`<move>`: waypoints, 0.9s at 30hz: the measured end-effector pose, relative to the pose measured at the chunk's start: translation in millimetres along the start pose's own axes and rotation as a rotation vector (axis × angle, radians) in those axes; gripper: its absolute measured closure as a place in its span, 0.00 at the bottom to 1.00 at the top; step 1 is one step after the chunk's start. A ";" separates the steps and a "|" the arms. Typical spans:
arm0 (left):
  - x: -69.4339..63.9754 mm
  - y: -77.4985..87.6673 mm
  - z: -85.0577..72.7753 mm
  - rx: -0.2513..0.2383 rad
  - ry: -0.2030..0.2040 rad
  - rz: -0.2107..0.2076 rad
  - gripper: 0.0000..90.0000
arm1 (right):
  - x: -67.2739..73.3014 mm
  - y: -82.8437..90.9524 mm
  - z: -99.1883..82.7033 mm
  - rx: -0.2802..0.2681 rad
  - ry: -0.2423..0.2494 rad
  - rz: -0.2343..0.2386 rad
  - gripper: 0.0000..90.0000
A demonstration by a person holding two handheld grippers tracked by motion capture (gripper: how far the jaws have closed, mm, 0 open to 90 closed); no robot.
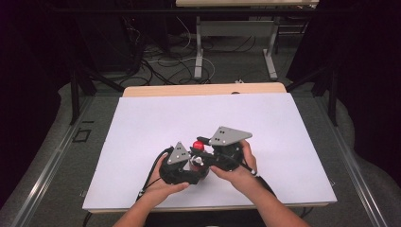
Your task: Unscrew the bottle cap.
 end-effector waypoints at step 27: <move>4.6 -0.3 -1.6 0.004 0.030 0.021 0.33 | 3.0 -5.8 8.4 -0.082 -0.071 -0.155 0.56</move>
Point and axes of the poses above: each handheld gripper's, and its own axes: y roughly backward along the jaws, z roughly out of its top, x roughly to its left, the point moved 9 cm from there along -y, roughly forward along the jaws, and after that the axes turned 11 degrees about -y, right-handed, at the moved point
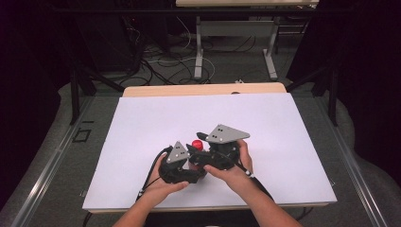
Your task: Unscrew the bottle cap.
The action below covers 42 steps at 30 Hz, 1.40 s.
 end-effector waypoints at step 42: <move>-2.9 1.7 0.5 -0.001 -0.010 -0.034 0.33 | -1.9 -11.9 -1.7 0.050 0.031 0.104 0.55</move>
Point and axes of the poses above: each handheld gripper's, and its own axes: y roughly backward along the jaws, z roughly out of its top, x roughly to its left, the point moved 9 cm from there along -y, roughly forward along the jaws, and after that the axes turned 11 degrees about -y, right-handed, at the moved point
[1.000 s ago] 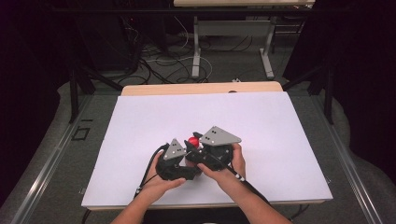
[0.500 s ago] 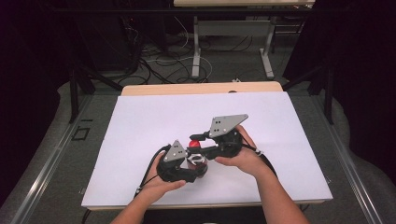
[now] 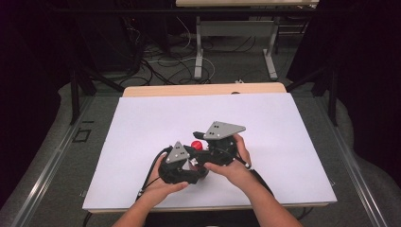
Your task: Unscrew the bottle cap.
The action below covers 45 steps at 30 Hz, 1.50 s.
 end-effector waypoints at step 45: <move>2.9 -1.1 0.2 -0.009 0.026 0.031 0.33 | 7.0 10.0 -2.5 -0.038 0.019 -0.150 0.54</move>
Point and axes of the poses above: each handheld gripper's, and its own axes: y roughly backward along the jaws, z roughly out of its top, x roughly to its left, the point moved 9 cm from there along -y, roughly forward along the jaws, and after that the axes turned 11 degrees about -y, right-handed, at the moved point
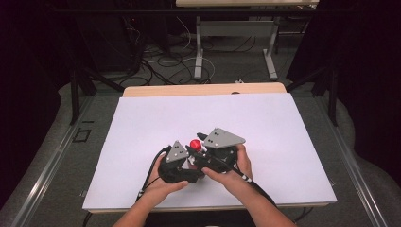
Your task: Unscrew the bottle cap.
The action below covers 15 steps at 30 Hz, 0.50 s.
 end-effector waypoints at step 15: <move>-2.0 0.6 -0.5 0.002 -0.013 -0.020 0.33 | -2.1 -2.8 -1.4 0.042 0.060 0.184 0.68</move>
Point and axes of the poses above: each handheld gripper's, and its own axes: y roughly backward along the jaws, z roughly out of its top, x roughly to its left, the point moved 9 cm from there along -y, roughly forward along the jaws, and after that the axes turned 11 degrees about -y, right-handed, at the moved point
